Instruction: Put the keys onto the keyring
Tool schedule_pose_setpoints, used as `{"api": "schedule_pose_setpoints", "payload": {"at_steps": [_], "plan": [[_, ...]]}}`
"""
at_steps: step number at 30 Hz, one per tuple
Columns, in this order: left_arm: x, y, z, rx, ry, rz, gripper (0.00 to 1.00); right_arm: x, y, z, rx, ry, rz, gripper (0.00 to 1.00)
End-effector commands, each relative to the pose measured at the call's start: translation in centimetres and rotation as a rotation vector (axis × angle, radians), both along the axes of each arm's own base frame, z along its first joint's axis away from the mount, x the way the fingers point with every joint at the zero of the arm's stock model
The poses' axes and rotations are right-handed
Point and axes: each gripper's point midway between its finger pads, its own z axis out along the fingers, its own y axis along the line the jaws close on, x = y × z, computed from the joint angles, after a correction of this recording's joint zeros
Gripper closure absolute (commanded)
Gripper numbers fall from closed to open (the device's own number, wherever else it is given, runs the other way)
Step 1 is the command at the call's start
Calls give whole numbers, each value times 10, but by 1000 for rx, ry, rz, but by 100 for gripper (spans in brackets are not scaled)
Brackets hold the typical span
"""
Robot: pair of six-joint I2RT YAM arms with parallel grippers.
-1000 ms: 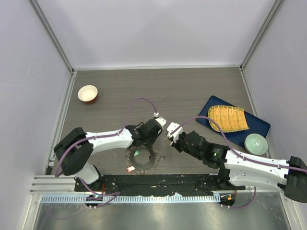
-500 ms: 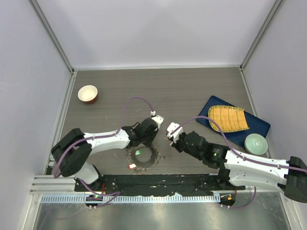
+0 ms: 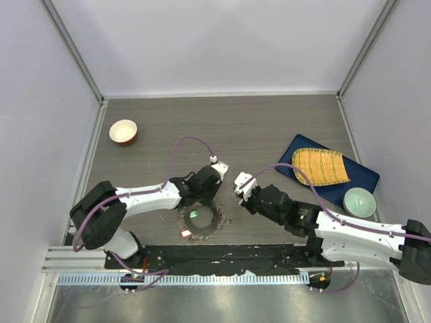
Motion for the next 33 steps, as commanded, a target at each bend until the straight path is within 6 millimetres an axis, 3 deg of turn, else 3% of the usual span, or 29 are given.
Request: {"api": "schedule_pose_setpoints", "payload": {"at_steps": [1,24,31,33], "plan": [[2,1,9,-11,-12,22,80,2,6,16,65,-24,-6,99],[1,-3,-4,-10,16,28,83,2,6,14,61,-23,-4,99],[1,-4,5,-28,-3,11,100,2,6,17,67,-26,-6,99],[3,-6,12,-45,-30,-9,100,2,6,19,70,-29,-4,99]]}}
